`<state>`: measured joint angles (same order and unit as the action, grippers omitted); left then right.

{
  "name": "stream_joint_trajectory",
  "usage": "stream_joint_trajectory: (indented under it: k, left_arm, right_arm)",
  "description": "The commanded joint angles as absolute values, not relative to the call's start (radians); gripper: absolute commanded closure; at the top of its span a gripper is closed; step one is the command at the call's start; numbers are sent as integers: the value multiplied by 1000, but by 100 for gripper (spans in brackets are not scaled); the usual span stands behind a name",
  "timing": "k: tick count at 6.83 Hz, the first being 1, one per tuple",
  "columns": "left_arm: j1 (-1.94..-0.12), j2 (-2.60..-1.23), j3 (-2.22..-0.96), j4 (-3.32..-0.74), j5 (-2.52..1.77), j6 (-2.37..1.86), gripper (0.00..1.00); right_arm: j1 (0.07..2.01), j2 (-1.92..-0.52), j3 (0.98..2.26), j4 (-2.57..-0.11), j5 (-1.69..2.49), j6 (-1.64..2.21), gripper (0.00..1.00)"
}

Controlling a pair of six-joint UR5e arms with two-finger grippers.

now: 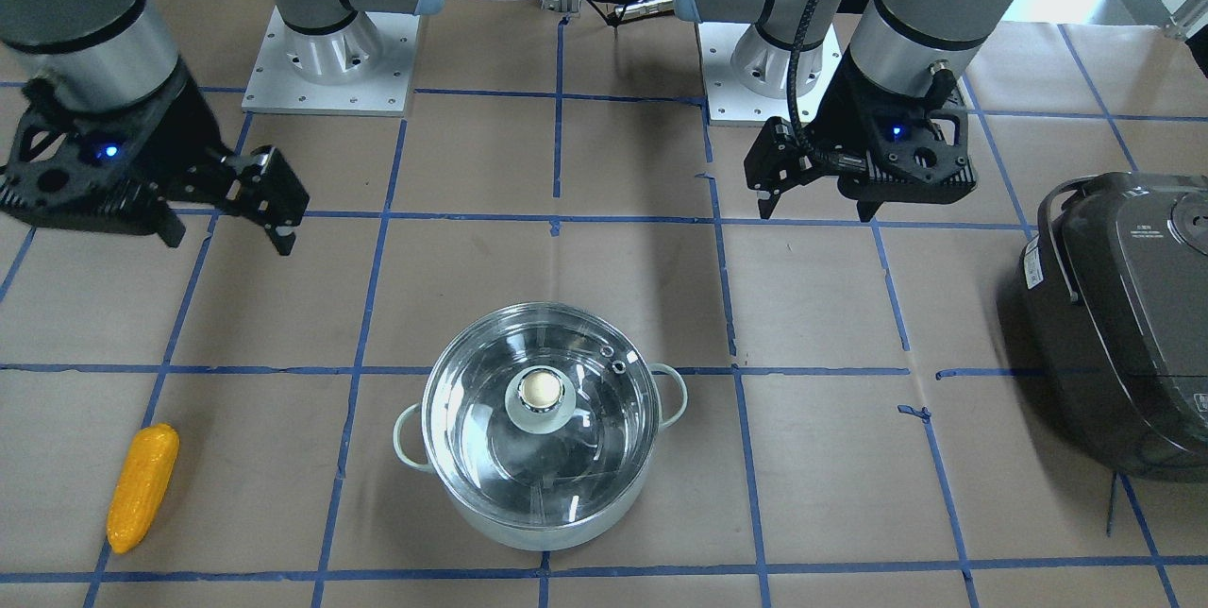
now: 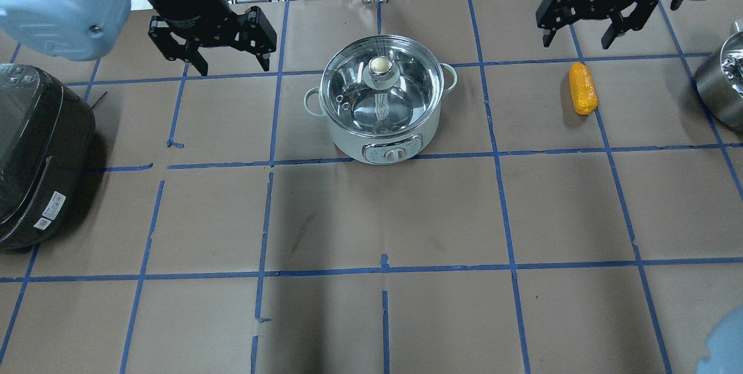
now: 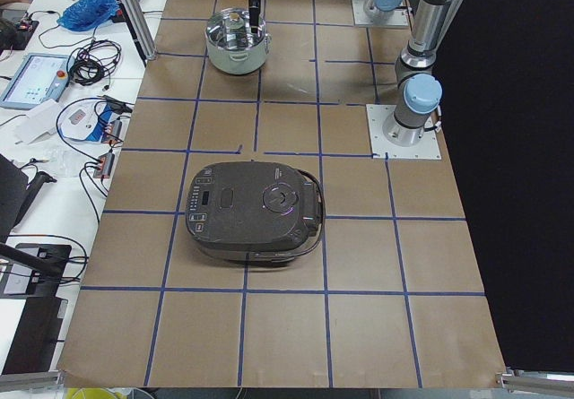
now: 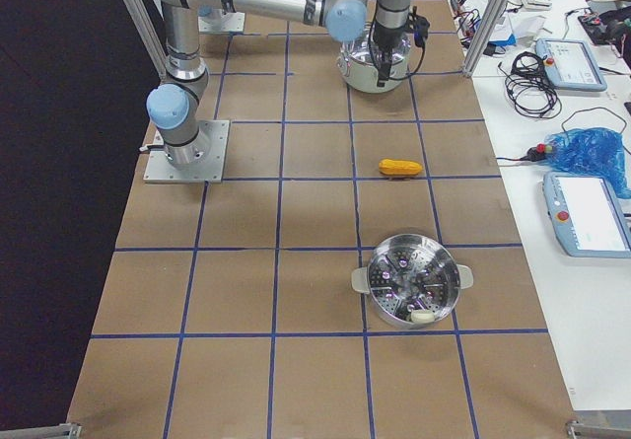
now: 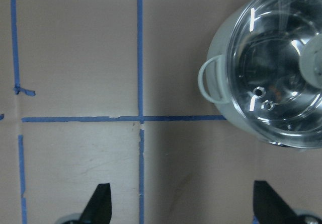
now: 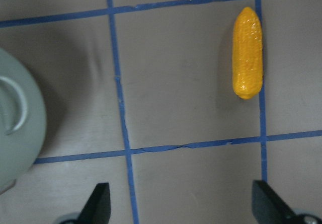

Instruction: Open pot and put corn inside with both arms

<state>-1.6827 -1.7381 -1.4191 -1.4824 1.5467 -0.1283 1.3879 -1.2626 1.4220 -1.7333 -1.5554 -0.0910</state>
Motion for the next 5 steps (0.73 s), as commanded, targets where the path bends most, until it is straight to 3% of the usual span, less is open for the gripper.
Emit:
stream_joint_trajectory:
  k: [1,4,5]
  left_arm:
    - [-1831,-1944,-1251,-1409,1545,-299,0]
    - [-1896,-2106,-1220,-1238,1526,-449,0]
    - [-1898,-2127,-1220,-1209,1499,-459,0]
  right_arm:
    - [1304,-1033,1424,-1964,-1552,-221,3]
    - [1243,-896,1459,-2181,-1522,-296,6]
    - [1241,-896,1477,-2181,-1522,-295,22]
